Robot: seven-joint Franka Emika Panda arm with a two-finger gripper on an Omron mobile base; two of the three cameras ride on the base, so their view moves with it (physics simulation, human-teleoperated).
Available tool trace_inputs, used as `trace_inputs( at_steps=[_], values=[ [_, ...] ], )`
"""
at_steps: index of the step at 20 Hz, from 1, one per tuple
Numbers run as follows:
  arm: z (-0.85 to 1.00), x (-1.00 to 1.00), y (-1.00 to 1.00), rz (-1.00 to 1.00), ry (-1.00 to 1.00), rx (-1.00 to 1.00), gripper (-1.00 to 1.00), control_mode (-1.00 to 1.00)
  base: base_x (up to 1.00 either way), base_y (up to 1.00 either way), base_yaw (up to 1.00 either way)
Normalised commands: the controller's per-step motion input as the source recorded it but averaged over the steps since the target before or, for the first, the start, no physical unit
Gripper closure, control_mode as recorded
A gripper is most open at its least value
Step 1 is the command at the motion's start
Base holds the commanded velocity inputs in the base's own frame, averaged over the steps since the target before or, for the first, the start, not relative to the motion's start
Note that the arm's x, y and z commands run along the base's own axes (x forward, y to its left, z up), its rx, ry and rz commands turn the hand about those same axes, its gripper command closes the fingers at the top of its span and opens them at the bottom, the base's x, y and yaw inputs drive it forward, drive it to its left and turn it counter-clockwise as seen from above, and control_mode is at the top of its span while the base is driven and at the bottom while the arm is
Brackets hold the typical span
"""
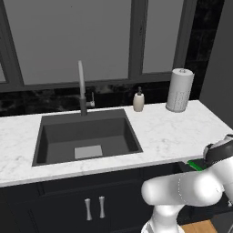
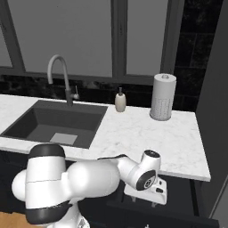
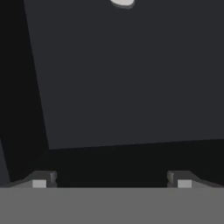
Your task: Pick up the knife from the drawer and place it on the cutting board. Then place the meat from the plate to the cutting board.
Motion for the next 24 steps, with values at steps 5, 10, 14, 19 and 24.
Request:
trace_inputs(
  at_steps=[5, 10, 14, 19, 24],
  values=[
    [-0.2, 0.0, -0.07, 0.0, 0.02, 0.0, -1.0, -1.0, 0.0, 0.0, 0.0],
    [-0.09, -0.13, -0.07, 0.0, 0.07, 0.0, -1.0, -1.0, 0.0, 0.0, 0.0],
    [0.0, -0.41, -0.03, 0.0, 0.17, 0.0, -1.0, -1.0, 0.0, 0.0, 0.0],
    [0.0, -0.47, -0.01, 0.01, 0.15, 0.0, -1.0, -1.0, 0.0, 0.0, 0.0],
    [-0.06, -0.54, 0.0, 0.03, 0.09, 0.0, -1.0, -1.0, 0.0, 0.0, 0.0]
  ],
)
